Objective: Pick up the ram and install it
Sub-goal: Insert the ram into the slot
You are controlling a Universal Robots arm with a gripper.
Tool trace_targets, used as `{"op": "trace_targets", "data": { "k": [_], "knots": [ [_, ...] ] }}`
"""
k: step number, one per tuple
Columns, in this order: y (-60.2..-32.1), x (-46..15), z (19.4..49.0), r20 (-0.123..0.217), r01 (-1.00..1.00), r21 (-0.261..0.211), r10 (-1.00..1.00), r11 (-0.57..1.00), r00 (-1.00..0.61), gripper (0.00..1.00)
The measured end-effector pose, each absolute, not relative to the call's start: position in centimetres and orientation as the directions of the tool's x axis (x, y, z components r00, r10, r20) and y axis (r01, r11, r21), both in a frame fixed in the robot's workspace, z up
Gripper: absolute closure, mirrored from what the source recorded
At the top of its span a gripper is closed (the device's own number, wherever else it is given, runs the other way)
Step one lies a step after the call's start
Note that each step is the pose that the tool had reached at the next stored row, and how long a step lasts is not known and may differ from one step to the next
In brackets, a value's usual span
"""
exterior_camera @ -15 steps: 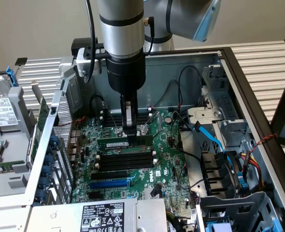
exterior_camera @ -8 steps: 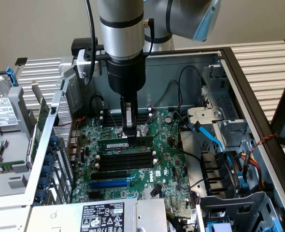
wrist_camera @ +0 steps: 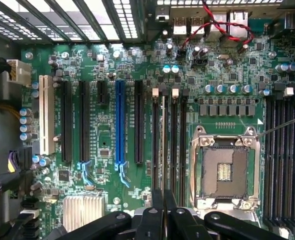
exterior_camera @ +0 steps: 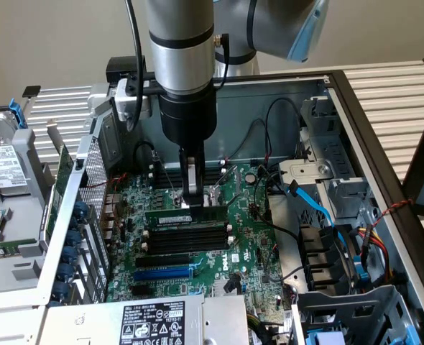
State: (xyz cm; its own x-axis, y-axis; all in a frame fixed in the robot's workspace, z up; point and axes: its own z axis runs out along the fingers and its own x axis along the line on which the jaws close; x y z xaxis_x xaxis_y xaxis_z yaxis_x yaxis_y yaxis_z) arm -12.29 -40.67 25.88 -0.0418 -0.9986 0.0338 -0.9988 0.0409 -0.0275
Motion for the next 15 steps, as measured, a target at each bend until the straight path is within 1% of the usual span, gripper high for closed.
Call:
{"op": "trace_targets", "data": {
  "k": [15],
  "knots": [
    [-40.9,-12.3,24.7,0.041,-0.999,-0.024,-0.998,0.041,-0.042,0.87]
  ]
}}
